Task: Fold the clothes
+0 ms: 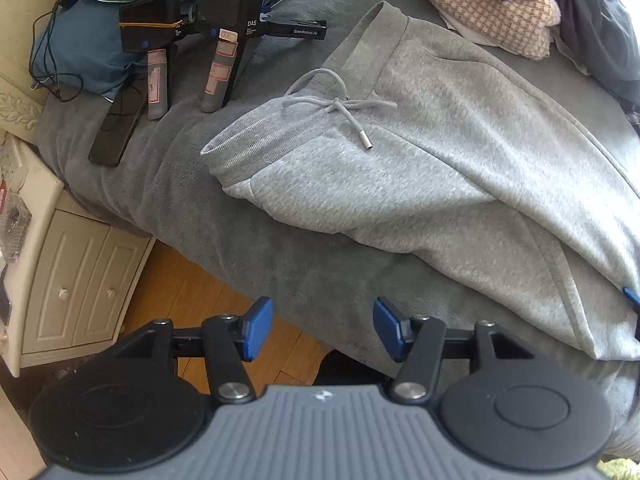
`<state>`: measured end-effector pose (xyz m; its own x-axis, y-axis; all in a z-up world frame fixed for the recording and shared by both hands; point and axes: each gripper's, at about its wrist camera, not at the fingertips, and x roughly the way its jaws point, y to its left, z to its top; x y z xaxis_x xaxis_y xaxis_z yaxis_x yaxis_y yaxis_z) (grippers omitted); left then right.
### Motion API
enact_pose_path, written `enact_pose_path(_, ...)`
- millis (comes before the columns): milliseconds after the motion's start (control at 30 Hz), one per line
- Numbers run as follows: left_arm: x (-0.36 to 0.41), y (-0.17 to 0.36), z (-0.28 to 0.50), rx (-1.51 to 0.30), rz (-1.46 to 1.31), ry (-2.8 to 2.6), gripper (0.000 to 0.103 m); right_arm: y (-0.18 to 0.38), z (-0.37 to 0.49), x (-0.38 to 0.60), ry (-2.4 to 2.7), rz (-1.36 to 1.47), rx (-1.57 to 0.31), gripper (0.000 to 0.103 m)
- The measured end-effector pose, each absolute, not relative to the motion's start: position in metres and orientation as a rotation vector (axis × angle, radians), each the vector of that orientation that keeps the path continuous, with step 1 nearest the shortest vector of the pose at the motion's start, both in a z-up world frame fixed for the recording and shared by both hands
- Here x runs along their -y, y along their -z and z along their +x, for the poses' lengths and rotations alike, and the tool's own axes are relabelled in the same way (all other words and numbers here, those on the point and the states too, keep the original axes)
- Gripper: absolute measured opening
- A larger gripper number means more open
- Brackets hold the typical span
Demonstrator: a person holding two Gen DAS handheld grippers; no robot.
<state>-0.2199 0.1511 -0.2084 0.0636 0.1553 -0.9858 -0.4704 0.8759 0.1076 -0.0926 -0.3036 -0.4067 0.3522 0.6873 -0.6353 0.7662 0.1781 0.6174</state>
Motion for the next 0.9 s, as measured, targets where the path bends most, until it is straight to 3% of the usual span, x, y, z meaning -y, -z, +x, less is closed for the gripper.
enact_pose_path(167, -0.139, 0.212, -0.216, -1.446, -0.247, -0.468, 0.058, 0.419, -0.088, 0.297, 0.144, 1.553, -1.338, 0.049)
enact_pose_path(300, -0.135, 0.215, -0.211, -1.443, -0.234, -0.449, 0.058, 0.402, -0.072, 0.294, 0.098, 1.460, -1.276, 0.017)
enact_pose_path(367, -0.140, 0.217, -0.208, -1.442, -0.246, -0.455, 0.058, 0.392, -0.064, 0.293, 0.065, 1.408, -1.258, 0.008)
enact_pose_path(700, -0.174, 0.220, -0.197, -1.391, -0.336, -0.492, 0.058, 0.322, 0.057, 0.268, -0.194, 1.206, -1.126, 0.005)
enact_pose_path(900, -0.192, 0.224, -0.201, -1.403, -0.358, -0.518, 0.058, 0.312, 0.134, 0.251, -0.196, 1.165, -0.979, 0.003)
